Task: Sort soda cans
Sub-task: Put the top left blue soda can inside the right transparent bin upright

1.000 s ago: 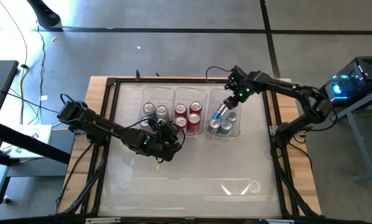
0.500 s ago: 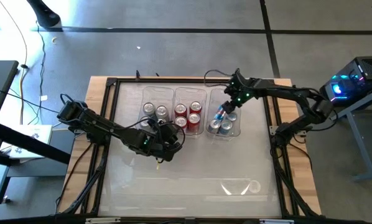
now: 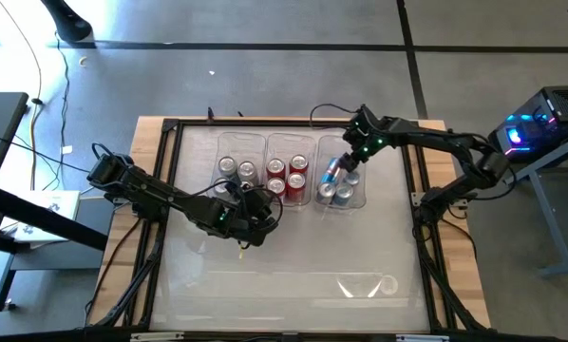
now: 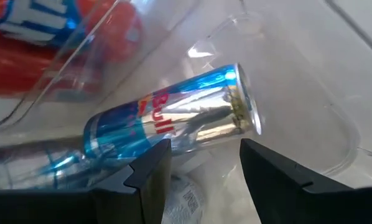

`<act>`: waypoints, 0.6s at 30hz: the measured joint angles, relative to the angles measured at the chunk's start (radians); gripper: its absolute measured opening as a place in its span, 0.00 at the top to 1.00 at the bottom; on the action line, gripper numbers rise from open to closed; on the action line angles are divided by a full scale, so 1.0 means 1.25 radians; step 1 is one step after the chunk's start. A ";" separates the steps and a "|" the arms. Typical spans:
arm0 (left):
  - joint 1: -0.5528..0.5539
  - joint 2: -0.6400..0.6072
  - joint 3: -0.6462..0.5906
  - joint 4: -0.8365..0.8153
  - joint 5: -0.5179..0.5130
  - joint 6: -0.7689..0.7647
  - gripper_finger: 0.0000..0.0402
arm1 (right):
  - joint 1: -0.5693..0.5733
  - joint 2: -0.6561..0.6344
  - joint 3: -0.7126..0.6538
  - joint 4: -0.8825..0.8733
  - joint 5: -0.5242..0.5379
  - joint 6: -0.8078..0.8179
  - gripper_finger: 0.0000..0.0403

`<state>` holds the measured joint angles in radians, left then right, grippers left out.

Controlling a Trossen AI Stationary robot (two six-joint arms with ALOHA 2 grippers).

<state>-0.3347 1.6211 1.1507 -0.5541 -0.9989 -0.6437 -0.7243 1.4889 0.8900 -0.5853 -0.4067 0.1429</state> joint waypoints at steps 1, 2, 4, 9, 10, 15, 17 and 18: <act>0.000 0.000 0.000 0.000 0.000 0.000 0.53 | 0.001 0.001 0.005 -0.007 -0.008 -0.005 0.54; 0.000 0.000 0.000 0.000 0.000 0.000 0.53 | 0.001 0.001 0.011 -0.013 -0.019 -0.008 0.54; 0.000 0.000 0.000 0.000 0.001 0.000 0.53 | 0.002 0.002 0.025 -0.017 -0.050 -0.008 0.54; 0.000 0.000 0.000 -0.001 0.001 0.000 0.53 | 0.009 0.001 0.058 -0.017 -0.116 -0.011 0.54; 0.000 0.000 0.000 -0.001 0.001 0.000 0.53 | 0.013 0.002 0.064 -0.019 -0.124 -0.014 0.54; 0.000 0.000 0.000 -0.001 0.001 0.000 0.53 | 0.044 0.002 0.128 -0.079 -0.070 -0.052 0.54; 0.000 0.000 0.000 -0.001 0.001 0.000 0.53 | 0.080 0.002 0.167 -0.123 0.063 -0.068 0.54; 0.000 0.000 0.000 -0.001 0.001 0.000 0.53 | 0.102 0.002 0.185 -0.137 0.153 -0.075 0.54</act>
<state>-0.3345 1.6211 1.1507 -0.5552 -0.9974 -0.6436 -0.5970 1.4914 1.1218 -0.7562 -0.2150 0.0492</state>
